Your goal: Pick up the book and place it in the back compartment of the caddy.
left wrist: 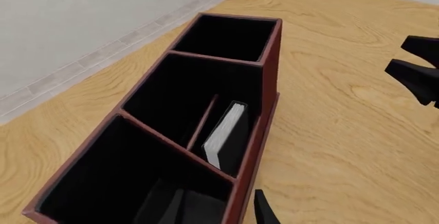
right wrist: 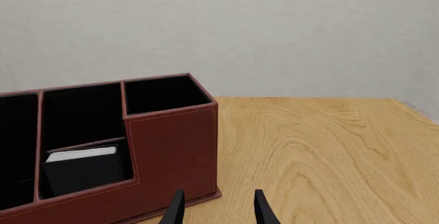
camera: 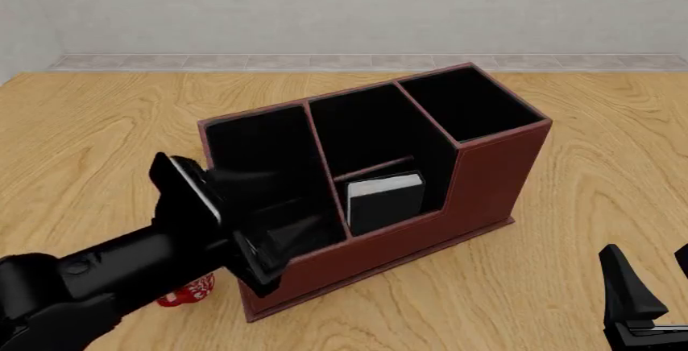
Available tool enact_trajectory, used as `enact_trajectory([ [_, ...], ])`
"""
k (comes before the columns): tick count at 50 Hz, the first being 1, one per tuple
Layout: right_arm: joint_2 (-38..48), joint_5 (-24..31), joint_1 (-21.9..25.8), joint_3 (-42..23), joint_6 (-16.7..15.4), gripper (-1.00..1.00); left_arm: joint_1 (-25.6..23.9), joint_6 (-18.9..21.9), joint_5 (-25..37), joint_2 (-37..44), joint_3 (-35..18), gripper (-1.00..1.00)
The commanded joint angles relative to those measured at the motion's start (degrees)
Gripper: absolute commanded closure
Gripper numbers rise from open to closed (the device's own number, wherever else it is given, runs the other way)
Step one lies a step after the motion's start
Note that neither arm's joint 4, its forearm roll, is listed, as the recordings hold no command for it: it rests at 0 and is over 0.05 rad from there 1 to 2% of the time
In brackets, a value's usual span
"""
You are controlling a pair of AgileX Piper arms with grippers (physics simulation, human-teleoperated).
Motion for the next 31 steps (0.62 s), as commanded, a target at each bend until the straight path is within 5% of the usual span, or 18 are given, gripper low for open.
enact_trajectory([
  [1, 0.0, 0.0, 0.0, 0.0, 0.0, -1.0, 1.1, -0.4, 3.6, -9.0, 4.0, -1.0],
  [31, 0.0, 0.0, 0.0, 0.0, 0.0, -1.0, 15.2, 1.0, 23.2, -39.2, 9.5, -1.0],
])
